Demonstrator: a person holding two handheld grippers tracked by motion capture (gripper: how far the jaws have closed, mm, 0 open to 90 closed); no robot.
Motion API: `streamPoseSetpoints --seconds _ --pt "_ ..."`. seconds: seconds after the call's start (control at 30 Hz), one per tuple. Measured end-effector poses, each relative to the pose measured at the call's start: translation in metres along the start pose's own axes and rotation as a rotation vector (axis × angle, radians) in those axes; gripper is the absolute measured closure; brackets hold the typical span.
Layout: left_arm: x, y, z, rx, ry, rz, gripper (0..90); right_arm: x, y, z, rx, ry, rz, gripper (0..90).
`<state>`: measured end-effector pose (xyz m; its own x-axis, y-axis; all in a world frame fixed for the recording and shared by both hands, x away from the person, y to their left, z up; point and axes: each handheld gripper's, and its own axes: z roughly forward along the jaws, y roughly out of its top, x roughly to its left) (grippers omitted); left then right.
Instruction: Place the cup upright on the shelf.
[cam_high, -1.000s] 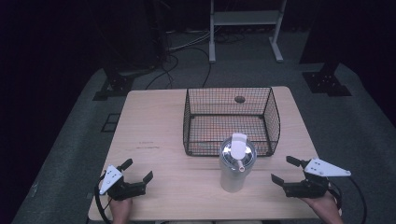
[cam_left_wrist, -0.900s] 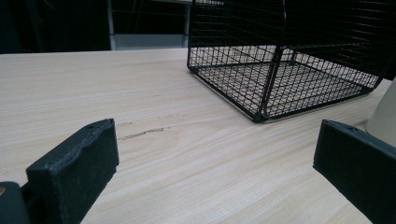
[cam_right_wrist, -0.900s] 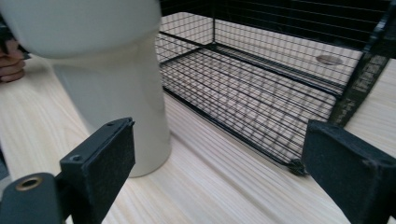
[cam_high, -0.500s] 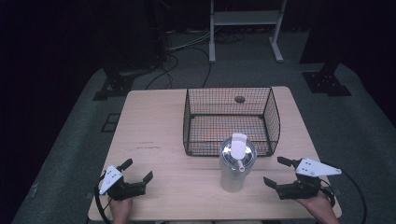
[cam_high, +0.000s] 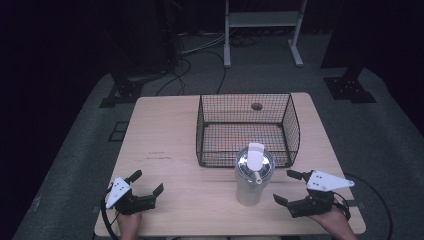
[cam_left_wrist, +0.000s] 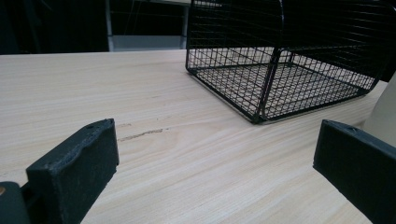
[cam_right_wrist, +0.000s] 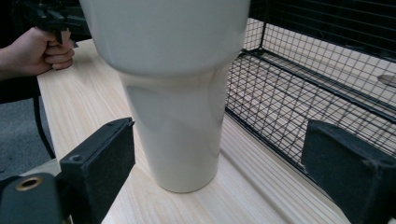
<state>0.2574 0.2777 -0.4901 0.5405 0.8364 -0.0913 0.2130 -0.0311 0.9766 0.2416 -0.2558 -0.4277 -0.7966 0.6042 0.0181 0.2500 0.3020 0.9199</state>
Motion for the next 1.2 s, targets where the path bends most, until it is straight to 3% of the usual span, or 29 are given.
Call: streamPoseSetpoints --seconds 0.8,1.2 --pt "0.000 0.000 0.000 0.005 0.000 0.009 0.0 0.017 0.008 0.025 0.032 0.075 -0.049 9.0" --pt "0.000 0.000 0.000 -0.001 -0.001 0.004 0.0 0.016 0.005 0.047 0.031 0.106 -0.009 7.6"
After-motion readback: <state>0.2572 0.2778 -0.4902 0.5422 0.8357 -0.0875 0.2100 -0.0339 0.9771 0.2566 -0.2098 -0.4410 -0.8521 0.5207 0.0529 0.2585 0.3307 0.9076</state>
